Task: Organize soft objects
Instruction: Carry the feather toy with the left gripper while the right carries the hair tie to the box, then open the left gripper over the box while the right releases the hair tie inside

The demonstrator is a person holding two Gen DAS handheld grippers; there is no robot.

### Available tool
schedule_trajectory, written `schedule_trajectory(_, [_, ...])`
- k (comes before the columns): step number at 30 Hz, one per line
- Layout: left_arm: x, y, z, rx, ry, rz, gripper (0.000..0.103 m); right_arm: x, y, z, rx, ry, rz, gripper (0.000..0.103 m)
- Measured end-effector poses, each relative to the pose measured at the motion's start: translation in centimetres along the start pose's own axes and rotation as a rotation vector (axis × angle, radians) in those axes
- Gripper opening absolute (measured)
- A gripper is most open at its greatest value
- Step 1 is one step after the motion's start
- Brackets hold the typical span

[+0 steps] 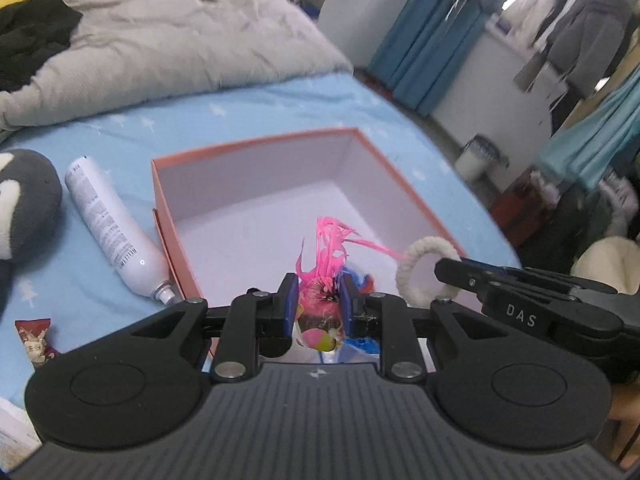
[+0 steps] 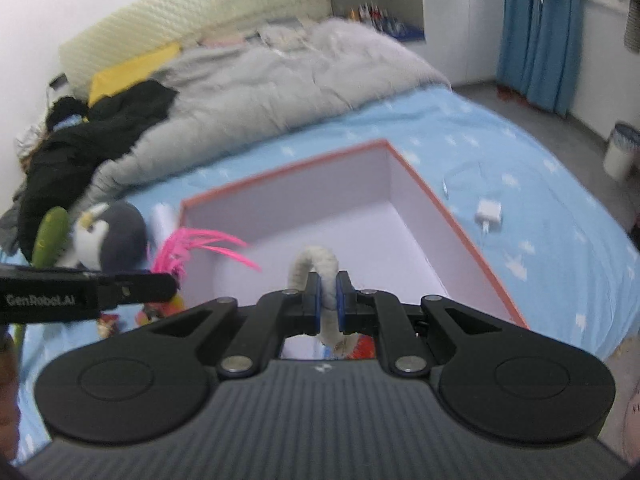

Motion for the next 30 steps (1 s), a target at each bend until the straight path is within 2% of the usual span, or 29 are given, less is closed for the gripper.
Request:
schedule_trajectory(4, [-0.2, 3.9, -0.5, -0.029, -0.012, -0.096, 0.026, 1.4, 2.2, 1.0, -0.007, 0.027, -0.068, 0.012])
schedule_trajectory(9, [0.0, 6.4, -1.6, -0.06, -0.032, -0.136, 0.026, 3.3, 4.1, 1.4, -0.018, 0.048, -0.12, 0.013])
schedule_trajectory(10, [0.2, 6.5, -1.6, -0.06, -0.026, -0.138, 0.026, 3.7, 4.2, 1.6, -0.021, 0.061, -0.125, 0.017])
schedule_trajectory(11, [0.4, 6.6, -1.6, -0.069, -0.013, -0.136, 0.031, 3.9, 4.2, 1.7, -0.016, 0.067, -0.13, 0.019])
schedule_trajectory(13, [0.8, 6.6, -1.6, -0.093, -0.001, -0.139, 0.045, 4.2, 4.3, 1.9, -0.008, 0.078, -0.135, 0.045])
schedule_trajectory(15, [0.8, 6.3, -1.6, -0.09, 0.007, -0.129, 0.047, 4.4, 4.2, 1.9, -0.016, 0.083, -0.129, 0.052])
schedule_trajectory(19, [0.9, 4.7, -0.7, -0.081, 0.044, -0.086, 0.047, 4.0, 3.5, 1.7, -0.011, 0.067, -0.103, 0.052])
schedule_trajectory(30, [2.3, -3.9, 0.9, -0.044, 0.172, 0.115, 0.047, 1.9, -3.3, -0.8, -0.004, 0.03, 0.122, 0.052])
Point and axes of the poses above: each gripper's, at about its wrist camera, not at the fingertips, and y roughly the way its jaws point, z to its right, x to its underside, the point moved 2 cm from there along y, roughly the way its jaws point, and after that the axes turned 15 degrees about -y, right-handed, at the moved point
